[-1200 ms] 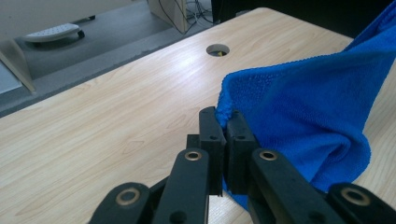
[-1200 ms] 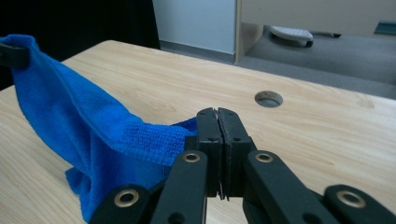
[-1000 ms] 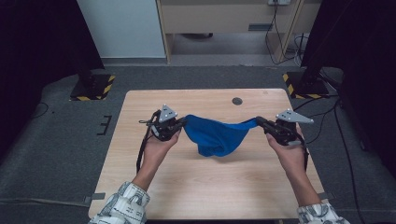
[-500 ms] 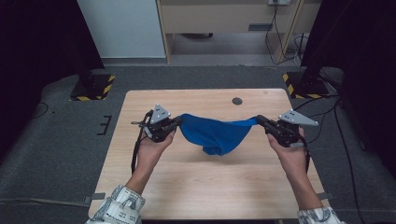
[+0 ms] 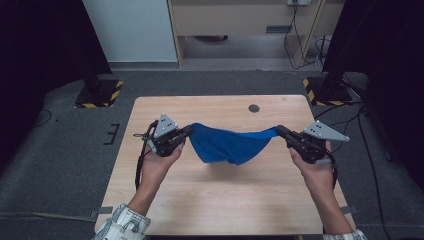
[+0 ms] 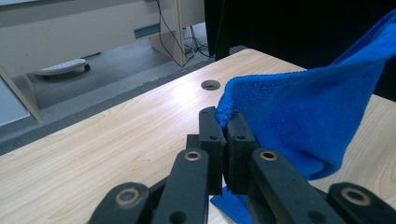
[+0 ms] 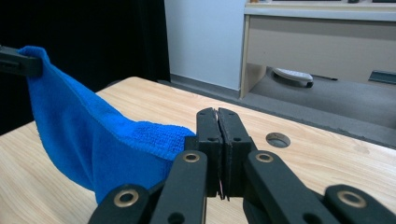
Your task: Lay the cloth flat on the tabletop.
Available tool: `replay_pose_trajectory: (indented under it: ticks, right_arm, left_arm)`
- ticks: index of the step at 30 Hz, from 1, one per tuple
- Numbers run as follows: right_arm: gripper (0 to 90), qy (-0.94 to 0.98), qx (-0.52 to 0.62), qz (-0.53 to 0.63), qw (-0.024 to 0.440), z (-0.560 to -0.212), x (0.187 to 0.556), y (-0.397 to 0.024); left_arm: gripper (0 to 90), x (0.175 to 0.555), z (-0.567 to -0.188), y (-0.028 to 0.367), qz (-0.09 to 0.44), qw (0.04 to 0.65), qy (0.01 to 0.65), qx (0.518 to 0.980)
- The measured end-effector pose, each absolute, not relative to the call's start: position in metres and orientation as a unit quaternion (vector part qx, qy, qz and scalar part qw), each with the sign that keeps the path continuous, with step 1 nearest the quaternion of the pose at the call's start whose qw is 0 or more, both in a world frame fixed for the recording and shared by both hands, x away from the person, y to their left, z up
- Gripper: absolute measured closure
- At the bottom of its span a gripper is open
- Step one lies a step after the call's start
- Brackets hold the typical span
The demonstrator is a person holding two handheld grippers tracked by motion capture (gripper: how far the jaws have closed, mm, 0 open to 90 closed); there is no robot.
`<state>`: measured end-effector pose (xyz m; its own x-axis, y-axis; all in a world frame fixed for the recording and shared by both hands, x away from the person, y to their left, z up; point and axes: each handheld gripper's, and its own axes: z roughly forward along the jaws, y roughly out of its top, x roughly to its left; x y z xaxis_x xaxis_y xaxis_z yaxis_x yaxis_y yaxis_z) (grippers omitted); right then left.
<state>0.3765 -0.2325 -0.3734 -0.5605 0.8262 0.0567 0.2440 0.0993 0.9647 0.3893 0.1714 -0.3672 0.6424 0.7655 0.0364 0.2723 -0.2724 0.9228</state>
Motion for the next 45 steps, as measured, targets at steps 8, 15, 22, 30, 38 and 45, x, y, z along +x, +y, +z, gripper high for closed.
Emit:
replay_pose_trajectory:
  ticks: [8, 15, 22, 30, 38, 45]
  right_arm:
    - [88.3, 0.683, 0.39, 0.555, 0.272, -0.365, 0.365, -0.236]
    - [87.8, 0.674, 0.386, 0.566, 0.278, -0.355, 0.351, -0.24]
    - [88.5, 0.67, 0.367, 0.574, 0.295, -0.336, 0.318, -0.241]
    - [88.0, 0.667, 0.356, 0.581, 0.302, -0.323, 0.288, -0.245]
    - [86.1, 0.671, 0.366, 0.563, 0.314, -0.324, 0.288, -0.243]
    - [87.7, 0.683, 0.428, 0.517, 0.288, -0.37, 0.373, -0.239]
  left_arm:
    - [87.5, 0.376, -0.357, 0.172, 0.249, 0.503, 0.329, 0.76]
    - [87.5, 0.365, -0.349, 0.174, 0.249, 0.512, 0.322, 0.756]
    - [87.5, 0.344, -0.333, 0.176, 0.253, 0.529, 0.305, 0.751]
    - [87.5, 0.322, -0.321, 0.177, 0.25, 0.537, 0.288, 0.753]
    - [87.1, 0.339, -0.323, 0.172, 0.24, 0.511, 0.298, 0.77]
    - [86.7, 0.412, -0.352, 0.156, 0.234, 0.453, 0.341, 0.79]
